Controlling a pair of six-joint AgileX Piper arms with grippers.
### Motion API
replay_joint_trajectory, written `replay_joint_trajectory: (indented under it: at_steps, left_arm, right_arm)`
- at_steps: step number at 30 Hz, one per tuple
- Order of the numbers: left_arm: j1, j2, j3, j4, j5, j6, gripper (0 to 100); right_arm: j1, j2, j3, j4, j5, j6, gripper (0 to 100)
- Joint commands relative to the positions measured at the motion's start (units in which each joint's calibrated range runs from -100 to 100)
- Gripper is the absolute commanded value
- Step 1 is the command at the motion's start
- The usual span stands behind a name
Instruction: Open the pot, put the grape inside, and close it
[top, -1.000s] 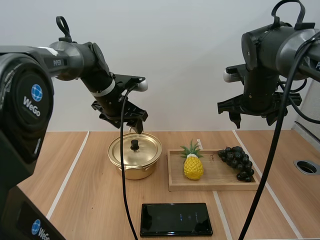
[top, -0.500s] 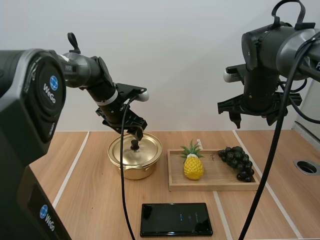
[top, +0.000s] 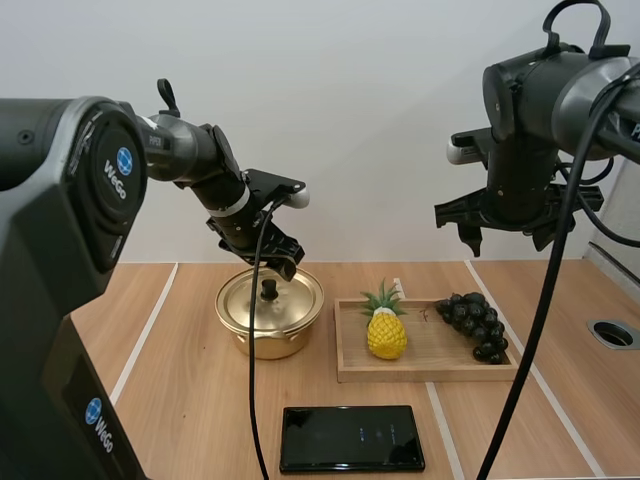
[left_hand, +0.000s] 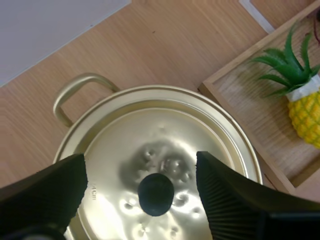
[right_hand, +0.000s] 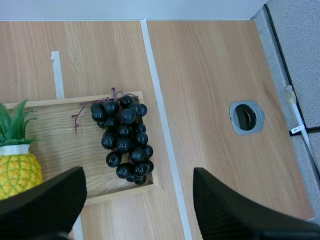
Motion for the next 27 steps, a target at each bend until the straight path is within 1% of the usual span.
replay_joint_trajectory:
  at_steps: [1,10,18,27]
  left_arm:
    - [-0.08,0.14,0.1,1.42,-1.53,-0.6,100]
    - [-0.08,2.65,0.1,1.98,2.5,-0.6,100]
    - [-0.08,2.95,0.1,1.98,1.76,-0.6,100]
    - [-0.08,5.73,0.1,1.98,5.26,-0.55,100]
  right_arm:
    - [0.05,-0.56,-0.14,-0.37,0.23,-0.35,100]
    - [0.05,-0.56,-0.14,-0.37,0.23,-0.35,100]
    - [0.05,-0.56,-0.14,-0.37,0.23,-0.35,100]
    - [0.05,-0.56,-0.14,-0.37,0.23,-0.35,100]
